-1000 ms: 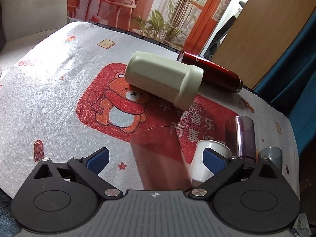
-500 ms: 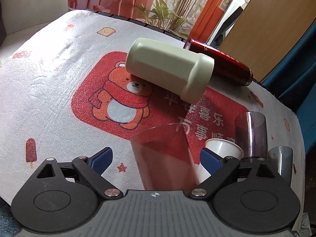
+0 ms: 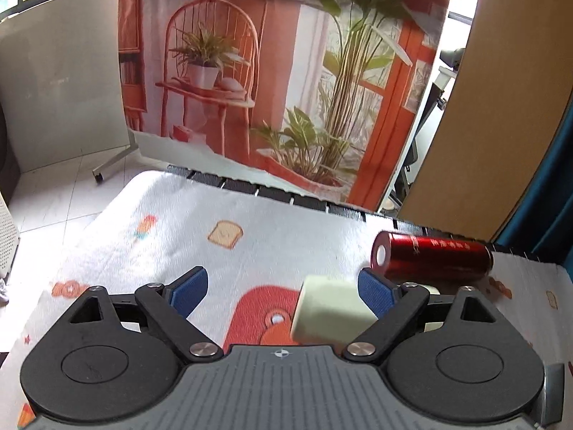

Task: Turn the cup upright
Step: 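Move the left tool toward the pink translucent cup lying on its side, then close the left gripper around the pink cup's body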

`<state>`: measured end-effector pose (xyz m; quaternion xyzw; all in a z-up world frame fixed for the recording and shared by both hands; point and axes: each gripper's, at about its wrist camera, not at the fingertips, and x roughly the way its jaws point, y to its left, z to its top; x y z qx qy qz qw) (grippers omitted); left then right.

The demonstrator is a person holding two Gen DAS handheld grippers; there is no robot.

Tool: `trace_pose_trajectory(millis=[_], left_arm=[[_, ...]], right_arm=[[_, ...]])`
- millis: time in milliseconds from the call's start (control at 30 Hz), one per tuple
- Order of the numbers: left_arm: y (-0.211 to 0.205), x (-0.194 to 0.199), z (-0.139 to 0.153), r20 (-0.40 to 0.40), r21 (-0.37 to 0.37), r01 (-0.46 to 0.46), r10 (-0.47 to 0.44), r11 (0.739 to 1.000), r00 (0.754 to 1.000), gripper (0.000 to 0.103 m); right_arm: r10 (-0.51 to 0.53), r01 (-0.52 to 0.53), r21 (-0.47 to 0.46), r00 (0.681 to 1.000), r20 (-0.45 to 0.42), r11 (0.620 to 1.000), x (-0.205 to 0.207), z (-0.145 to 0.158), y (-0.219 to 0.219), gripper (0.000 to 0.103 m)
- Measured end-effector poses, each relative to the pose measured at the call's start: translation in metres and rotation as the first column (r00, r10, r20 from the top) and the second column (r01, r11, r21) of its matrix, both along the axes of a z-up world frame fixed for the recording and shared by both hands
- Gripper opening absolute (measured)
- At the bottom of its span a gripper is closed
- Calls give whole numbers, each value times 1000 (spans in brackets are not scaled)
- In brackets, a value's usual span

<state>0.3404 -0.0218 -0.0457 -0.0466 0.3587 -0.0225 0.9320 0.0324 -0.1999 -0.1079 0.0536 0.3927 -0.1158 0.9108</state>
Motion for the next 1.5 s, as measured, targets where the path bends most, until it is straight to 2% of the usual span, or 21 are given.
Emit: trace_pose_trajectory(millis=[133,233,300,400,433,533,667,800,867,900,1000,1100,1267,1500], left_arm=[[-4,22,-3,-27,-49,-3,1,999,1000,87],[-13,14,-12,-69,-67,38,-43,997,997,88],[-15,0,-21,-150,-90,40,-54,995,987,89],[-17,-39,-28,-250,-171,34,-77,985,965,92],[-13,-55,-30,-263,-181,34,-82,983,961,97],[-23,-95,-44,-307,-176,69,-121,982,944,98],[-31,-111,-62,-359,-197,76,-144,978,922,96],[-37,-112,-69,-341,-225,43,-120,974,932,95],[-46,-112,-72,-328,-192,39,-101,981,939,90],[-50,-111,-75,-336,-180,36,-96,983,937,82],[-51,-115,-76,-303,-231,63,-133,971,944,68],[-54,-113,-73,-269,-158,72,-113,985,957,66],[-31,-96,-73,-241,-167,58,-97,984,965,66],[16,-77,-70,-217,-121,12,-38,993,975,66]], right_arm=[[9,-10,-21,1000,-25,1000,6,-3,5,103],[1,-2,-31,1000,-24,1000,8,-1,5,103],[-9,8,-33,1000,-27,999,11,-2,3,103],[-7,5,-29,999,-40,1000,14,-6,3,103],[-1,0,-28,999,-46,1000,15,-8,3,103],[17,-18,-29,999,-50,999,18,-10,7,103],[28,-30,-31,999,-44,999,17,-9,11,103],[23,-24,-34,999,-32,999,12,-6,10,103],[9,-10,-32,1000,-28,999,10,-5,7,103],[3,-4,-31,1000,-28,1000,10,-5,7,103],[3,-4,-29,1000,-24,1000,8,-5,5,103],[4,-5,-31,1000,-24,1000,7,-5,5,103],[3,-4,-29,1000,-22,1000,7,-4,5,103],[4,-5,-27,1000,-25,1000,8,-4,6,103]])
